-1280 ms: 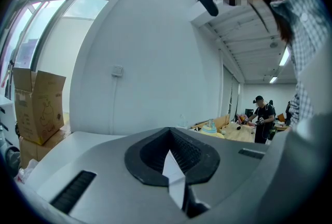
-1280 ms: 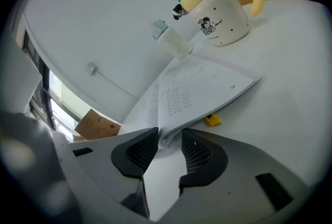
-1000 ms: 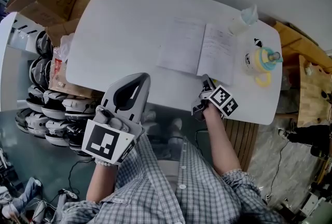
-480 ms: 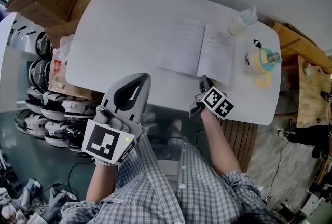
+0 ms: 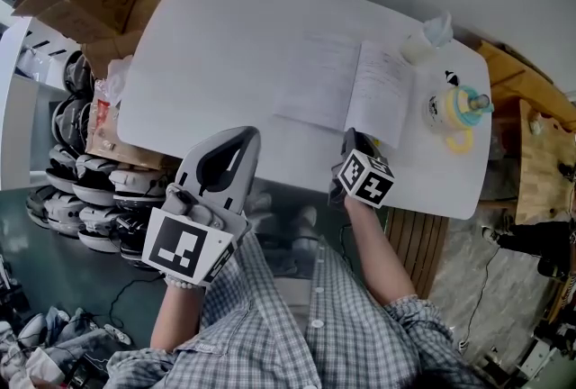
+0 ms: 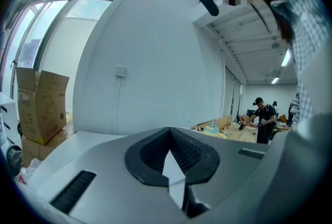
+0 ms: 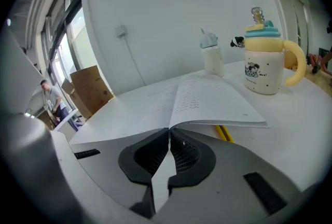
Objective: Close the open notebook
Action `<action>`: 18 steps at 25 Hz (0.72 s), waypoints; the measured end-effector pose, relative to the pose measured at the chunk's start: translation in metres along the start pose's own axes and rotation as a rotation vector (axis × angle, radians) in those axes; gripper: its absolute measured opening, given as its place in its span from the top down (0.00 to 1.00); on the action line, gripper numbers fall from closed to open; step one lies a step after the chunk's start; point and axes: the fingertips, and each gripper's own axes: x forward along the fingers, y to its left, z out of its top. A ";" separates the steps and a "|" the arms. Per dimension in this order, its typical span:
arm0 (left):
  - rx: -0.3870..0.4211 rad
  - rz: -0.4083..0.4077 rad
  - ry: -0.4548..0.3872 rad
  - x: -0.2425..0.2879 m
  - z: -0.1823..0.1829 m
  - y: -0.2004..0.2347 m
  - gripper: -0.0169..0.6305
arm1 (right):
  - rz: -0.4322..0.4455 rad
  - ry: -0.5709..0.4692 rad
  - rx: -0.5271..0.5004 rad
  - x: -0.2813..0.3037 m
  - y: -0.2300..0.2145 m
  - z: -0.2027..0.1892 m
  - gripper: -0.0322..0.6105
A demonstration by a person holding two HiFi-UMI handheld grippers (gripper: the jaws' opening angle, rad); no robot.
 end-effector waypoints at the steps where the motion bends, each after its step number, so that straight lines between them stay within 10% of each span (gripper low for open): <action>1: 0.000 0.001 -0.001 0.000 0.000 0.000 0.96 | -0.003 0.002 -0.030 0.000 0.001 0.000 0.91; 18: -0.013 0.014 0.003 -0.003 -0.003 0.009 0.96 | 0.003 0.049 -0.486 0.011 0.035 -0.004 0.91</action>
